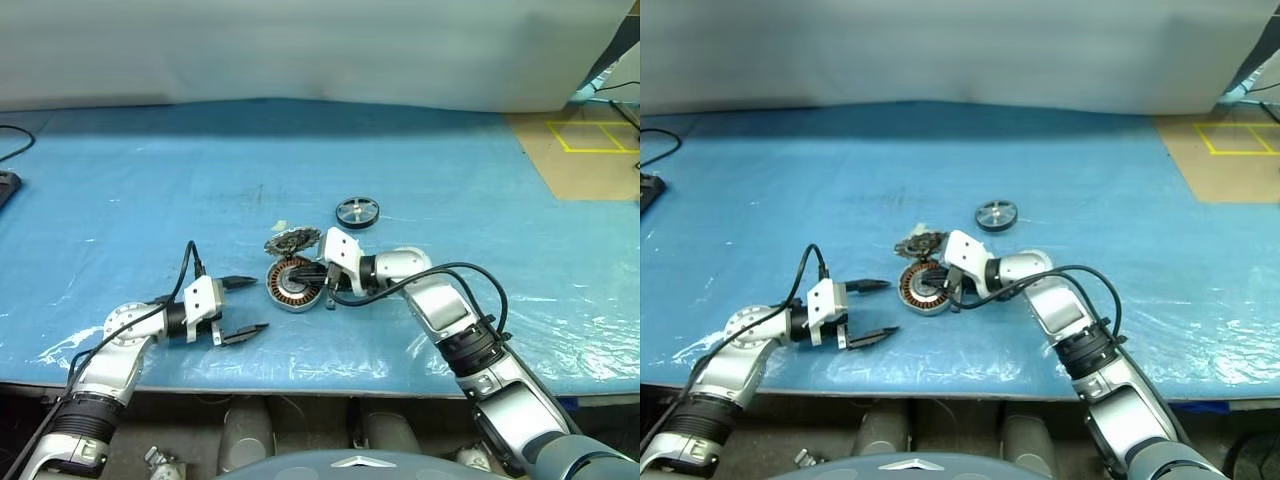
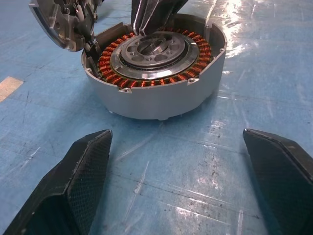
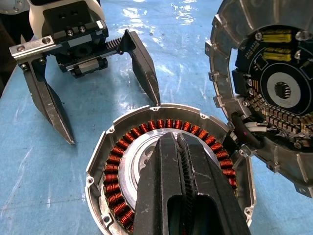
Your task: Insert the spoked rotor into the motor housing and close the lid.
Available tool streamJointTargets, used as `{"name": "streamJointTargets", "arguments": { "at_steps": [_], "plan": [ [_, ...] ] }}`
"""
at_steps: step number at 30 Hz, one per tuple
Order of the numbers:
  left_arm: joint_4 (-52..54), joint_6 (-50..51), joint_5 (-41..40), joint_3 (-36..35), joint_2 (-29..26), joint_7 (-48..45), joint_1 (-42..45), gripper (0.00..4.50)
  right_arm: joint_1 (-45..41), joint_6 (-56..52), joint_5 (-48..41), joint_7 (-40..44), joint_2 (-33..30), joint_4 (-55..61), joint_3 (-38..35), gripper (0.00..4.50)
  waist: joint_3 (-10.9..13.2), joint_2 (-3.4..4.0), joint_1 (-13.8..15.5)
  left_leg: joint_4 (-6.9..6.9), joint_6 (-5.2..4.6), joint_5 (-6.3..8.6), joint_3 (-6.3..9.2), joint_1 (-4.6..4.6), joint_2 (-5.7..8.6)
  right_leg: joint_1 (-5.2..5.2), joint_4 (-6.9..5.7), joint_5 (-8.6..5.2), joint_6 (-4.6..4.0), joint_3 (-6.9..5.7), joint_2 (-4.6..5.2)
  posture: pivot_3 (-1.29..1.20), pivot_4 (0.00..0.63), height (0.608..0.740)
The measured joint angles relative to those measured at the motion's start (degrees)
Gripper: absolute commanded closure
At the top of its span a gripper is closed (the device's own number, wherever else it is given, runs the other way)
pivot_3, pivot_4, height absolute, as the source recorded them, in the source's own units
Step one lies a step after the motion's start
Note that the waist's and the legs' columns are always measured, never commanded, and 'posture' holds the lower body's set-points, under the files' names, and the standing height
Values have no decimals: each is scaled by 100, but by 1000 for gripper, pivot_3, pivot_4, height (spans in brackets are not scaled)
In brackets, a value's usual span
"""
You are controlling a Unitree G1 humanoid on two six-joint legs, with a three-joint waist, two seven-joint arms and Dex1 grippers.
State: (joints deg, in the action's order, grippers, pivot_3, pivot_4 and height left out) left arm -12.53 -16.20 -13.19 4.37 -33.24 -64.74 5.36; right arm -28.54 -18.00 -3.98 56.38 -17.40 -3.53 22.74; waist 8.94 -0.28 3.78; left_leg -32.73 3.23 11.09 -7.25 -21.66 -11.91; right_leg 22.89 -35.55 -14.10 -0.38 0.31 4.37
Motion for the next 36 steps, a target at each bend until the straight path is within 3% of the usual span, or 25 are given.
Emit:
{"name": "streamJointTargets", "arguments": {
  "at_steps": [20,36],
  "plan": [
    [-74,-108,103,0,-9,60,-7,0,-10,41,142,83,-91,-116,155,4486,-1,-1,1,0,0,0,0,3,1,-3,-1,0,0,0,0,0,150,740],
    [-86,-111,102,0,-10,64,-46,0,-206,442,648,77,-391,-158,524,4486,-7,-1,3,4,0,1,-2,58,1,-52,2,-4,-5,19,2,0,150,740]
  ]
}}
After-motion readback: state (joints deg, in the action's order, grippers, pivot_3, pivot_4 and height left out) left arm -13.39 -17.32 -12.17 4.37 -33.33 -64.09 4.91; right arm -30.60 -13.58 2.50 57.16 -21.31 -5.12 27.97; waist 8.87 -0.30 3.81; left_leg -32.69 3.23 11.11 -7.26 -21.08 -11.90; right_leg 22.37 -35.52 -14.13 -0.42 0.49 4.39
